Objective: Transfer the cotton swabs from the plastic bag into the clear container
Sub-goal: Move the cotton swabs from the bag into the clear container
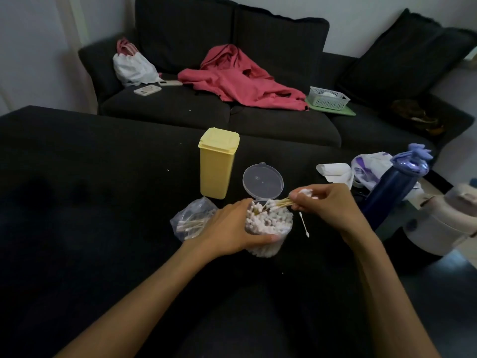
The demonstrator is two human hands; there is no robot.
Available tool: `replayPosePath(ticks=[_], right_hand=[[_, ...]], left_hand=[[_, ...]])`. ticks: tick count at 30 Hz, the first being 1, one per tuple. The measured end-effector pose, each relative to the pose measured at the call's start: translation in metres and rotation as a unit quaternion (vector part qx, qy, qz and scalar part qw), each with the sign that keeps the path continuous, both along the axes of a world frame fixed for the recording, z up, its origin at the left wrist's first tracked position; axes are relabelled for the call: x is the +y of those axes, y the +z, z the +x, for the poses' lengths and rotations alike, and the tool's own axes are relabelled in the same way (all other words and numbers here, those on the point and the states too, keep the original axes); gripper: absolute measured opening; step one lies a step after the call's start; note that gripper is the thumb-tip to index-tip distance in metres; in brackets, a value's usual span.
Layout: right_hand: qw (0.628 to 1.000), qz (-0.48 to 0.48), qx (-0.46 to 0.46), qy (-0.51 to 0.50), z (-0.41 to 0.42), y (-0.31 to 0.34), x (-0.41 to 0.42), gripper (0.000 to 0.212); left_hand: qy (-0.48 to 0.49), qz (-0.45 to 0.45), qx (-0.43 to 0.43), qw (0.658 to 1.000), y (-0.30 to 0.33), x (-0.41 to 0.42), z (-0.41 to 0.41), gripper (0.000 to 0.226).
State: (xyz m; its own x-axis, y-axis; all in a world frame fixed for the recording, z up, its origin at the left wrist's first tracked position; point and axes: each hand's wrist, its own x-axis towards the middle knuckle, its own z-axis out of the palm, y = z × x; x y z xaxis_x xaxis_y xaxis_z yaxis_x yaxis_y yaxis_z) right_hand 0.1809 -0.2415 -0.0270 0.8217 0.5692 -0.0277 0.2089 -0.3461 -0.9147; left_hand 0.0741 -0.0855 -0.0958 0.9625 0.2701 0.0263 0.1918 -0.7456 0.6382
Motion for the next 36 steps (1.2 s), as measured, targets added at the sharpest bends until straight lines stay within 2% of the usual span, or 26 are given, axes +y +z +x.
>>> replayPosePath(ticks=[6,9,15,23,28,36], right_hand=[[0.995,-0.082,-0.018,0.056,0.003,0.000,-0.005,0.008],[0.988,-0.118,-0.001,0.097,0.002,0.003,-0.008,0.007],[0.978,-0.144,-0.040,0.146,0.002,0.013,-0.016,0.008],[0.952,-0.208,-0.154,0.163,-0.001,0.010,-0.013,0.010],[0.918,-0.245,-0.264,0.163,-0.010,0.005,0.000,0.011],[0.893,-0.274,-0.317,0.165,-0.022,0.002,0.009,0.013]], left_hand=[[-0.123,0.005,0.073,0.990,0.020,0.008,-0.011,0.081],[-0.152,-0.011,0.086,0.985,0.022,0.010,-0.014,0.079],[-0.160,-0.042,0.104,0.981,0.024,0.010,-0.016,0.079],[-0.166,-0.070,0.118,0.977,0.026,0.009,-0.018,0.076],[-0.172,-0.071,0.118,0.975,0.026,0.009,-0.017,0.076],[-0.177,-0.052,0.110,0.977,0.026,0.009,-0.018,0.079]])
